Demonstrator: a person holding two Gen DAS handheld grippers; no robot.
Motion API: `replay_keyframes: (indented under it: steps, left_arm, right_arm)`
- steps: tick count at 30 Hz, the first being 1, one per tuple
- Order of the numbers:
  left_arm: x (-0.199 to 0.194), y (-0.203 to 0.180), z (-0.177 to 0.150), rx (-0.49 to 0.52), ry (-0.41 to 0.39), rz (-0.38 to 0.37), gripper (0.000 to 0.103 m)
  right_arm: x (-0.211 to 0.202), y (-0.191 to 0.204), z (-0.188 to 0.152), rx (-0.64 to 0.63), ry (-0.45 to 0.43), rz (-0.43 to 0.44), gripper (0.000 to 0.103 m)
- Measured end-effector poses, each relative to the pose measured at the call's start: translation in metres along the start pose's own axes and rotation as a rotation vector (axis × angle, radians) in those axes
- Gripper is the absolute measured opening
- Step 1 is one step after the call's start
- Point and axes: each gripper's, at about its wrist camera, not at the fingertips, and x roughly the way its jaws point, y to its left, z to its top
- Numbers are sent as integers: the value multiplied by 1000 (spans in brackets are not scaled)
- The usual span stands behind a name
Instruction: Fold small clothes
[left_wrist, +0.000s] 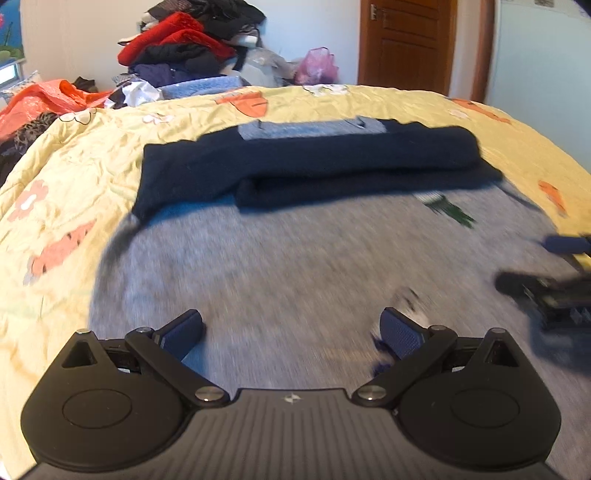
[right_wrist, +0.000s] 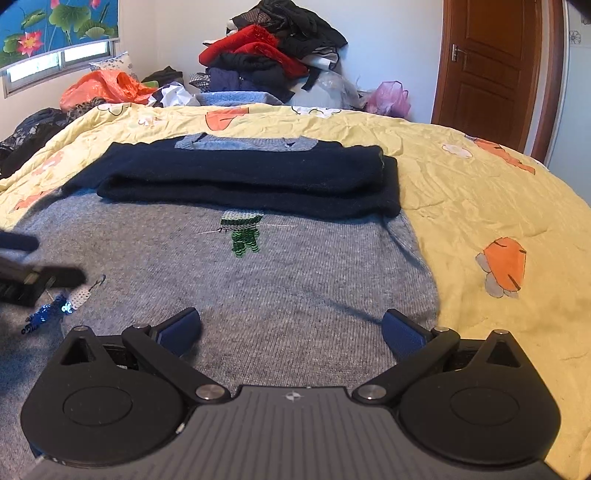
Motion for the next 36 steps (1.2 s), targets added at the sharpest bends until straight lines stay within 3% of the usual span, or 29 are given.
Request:
replay_keyframes:
  steps: [8,17,36]
  left_arm:
    - [-24,-6,-25,-22,5,8,103]
    - [-59,-18,-65,-9,-25,26,103]
    - [-78,-14,-80,-14,-2,41,103]
  right_arm:
    - [-16,4,-5,36,14,-20,103]
    - [-47,17,-36,-29,-5,-21,103]
    - [-58,15,-36,-23,50,-3,103]
